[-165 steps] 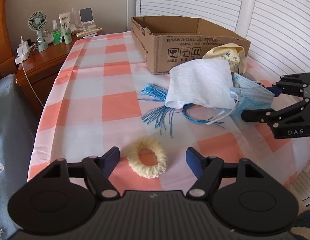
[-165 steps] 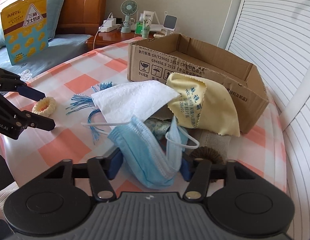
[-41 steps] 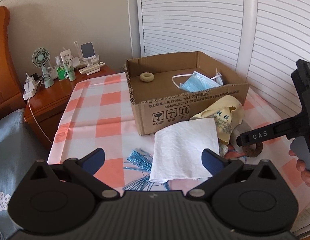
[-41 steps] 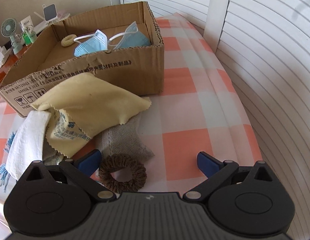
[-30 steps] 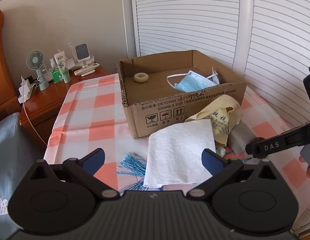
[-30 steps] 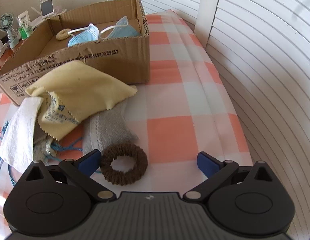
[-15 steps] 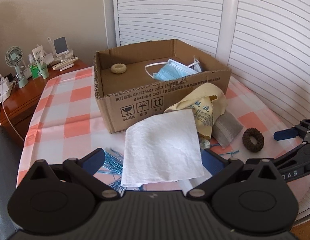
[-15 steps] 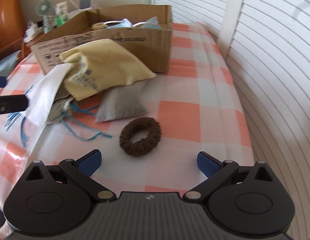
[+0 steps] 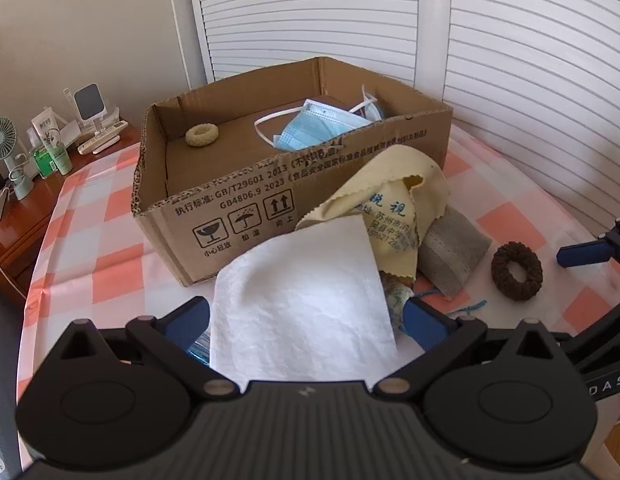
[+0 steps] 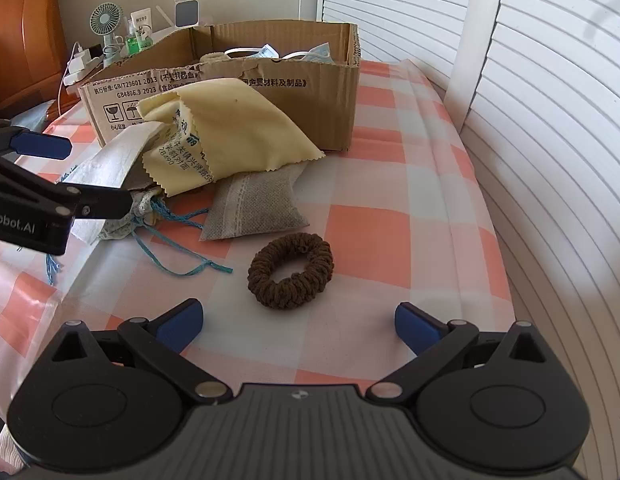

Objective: Organize soft objects
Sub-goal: 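Close the left tool on the white cloth while the right tool grasps the brown hair tie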

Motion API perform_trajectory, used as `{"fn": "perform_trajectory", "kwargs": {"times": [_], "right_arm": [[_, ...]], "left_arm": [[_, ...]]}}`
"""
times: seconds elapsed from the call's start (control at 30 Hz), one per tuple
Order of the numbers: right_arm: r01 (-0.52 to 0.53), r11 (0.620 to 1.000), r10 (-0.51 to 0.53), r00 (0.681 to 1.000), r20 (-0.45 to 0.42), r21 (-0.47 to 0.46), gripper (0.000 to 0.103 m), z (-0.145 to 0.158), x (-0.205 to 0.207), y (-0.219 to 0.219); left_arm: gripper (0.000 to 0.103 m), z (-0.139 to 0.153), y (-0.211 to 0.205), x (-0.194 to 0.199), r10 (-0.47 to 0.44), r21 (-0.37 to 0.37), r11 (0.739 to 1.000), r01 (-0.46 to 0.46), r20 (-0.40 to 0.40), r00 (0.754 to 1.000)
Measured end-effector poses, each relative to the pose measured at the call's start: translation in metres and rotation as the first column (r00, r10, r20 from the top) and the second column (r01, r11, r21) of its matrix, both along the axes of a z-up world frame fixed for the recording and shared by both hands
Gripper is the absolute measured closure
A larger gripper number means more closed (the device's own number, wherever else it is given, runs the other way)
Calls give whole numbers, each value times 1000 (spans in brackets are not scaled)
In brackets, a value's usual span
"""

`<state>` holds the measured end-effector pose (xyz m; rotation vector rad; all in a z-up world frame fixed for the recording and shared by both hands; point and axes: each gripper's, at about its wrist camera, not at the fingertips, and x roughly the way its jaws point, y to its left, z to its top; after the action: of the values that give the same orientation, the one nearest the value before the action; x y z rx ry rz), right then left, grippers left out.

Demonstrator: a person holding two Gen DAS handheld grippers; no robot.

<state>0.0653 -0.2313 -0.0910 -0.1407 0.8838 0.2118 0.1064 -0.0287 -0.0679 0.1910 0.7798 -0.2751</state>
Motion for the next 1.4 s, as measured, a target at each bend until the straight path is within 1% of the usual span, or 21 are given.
{"fn": "perform_trajectory", "kwargs": {"times": [0.2,0.33,0.4,0.43,0.47,0.5,0.57,0.6,0.63,0.67,0.73,0.8,0.83,0.93,1.07,1.13,1.17,1.3,1.33,1.37,1.4], "right_arm": [[-3,1000,3,1000,9,2,0,0,-2,0],[-7,1000,7,1000,18,4,0,0,-3,0],[-7,1000,7,1000,21,4,0,-1,-4,1],[-7,1000,7,1000,22,4,0,-1,-4,0],[-7,1000,6,1000,23,4,0,-1,-4,0],[-6,1000,6,1000,23,4,0,-1,-4,0],[-6,1000,6,1000,23,4,0,-1,-4,0],[-7,1000,7,1000,23,4,0,-1,-4,0],[-7,1000,7,1000,23,4,0,-1,-4,0],[-7,1000,7,1000,23,4,0,-1,-4,0],[-7,1000,7,1000,23,3,0,-1,-4,0],[-7,1000,7,1000,21,2,0,0,-4,1],[-9,1000,9,1000,20,0,0,0,-4,1],[-14,1000,14,1000,24,-6,0,1,-5,2],[-37,999,38,998,51,-7,1,4,-6,3],[-45,999,46,997,64,-13,10,4,-5,3],[-45,999,46,996,70,-22,12,5,-4,4],[-42,999,45,995,92,-31,27,7,2,2],[-48,998,51,994,95,-33,29,7,4,2],[-54,998,58,993,99,-34,30,7,4,3],[-62,997,66,992,103,-39,31,6,5,4]], "left_arm": [[1,-9,24,11,44,-38,998,-46,-50,998],[2,-15,39,17,55,-129,989,-68,-99,994],[9,-16,43,17,59,-160,984,-75,-107,993],[14,-15,44,17,59,-168,983,-76,-106,993],[19,-15,44,16,56,-173,982,-74,-106,993],[20,-14,45,16,52,-177,982,-70,-105,993],[28,-13,45,15,49,-181,981,-67,-104,993],[30,-12,45,15,53,-185,980,-71,-103,993],[37,-11,45,15,50,-191,979,-69,-102,994],[40,-10,45,14,47,-196,978,-66,-101,994],[41,-7,45,13,45,-196,979,-63,-96,994],[44,-4,44,11,43,-189,980,-58,-84,996],[51,-2,44,10,42,-186,981,-57,-80,996],[61,0,46,8,37,-185,981,-50,-74,997],[61,-1,51,9,52,-190,980,-66,-79,996],[60,-2,50,9,56,-187,980,-70,-81,995],[60,-3,49,10,59,-182,981,-73,-81,995],[59,-4,49,12,65,-184,980,-79,-79,995],[56,-4,48,13,65,-185,980,-79,-80,995],[50,-5,48,14,66,-183,980,-80,-79,995],[47,-6,48,14,72,-178,980,-85,-76,994]]}}
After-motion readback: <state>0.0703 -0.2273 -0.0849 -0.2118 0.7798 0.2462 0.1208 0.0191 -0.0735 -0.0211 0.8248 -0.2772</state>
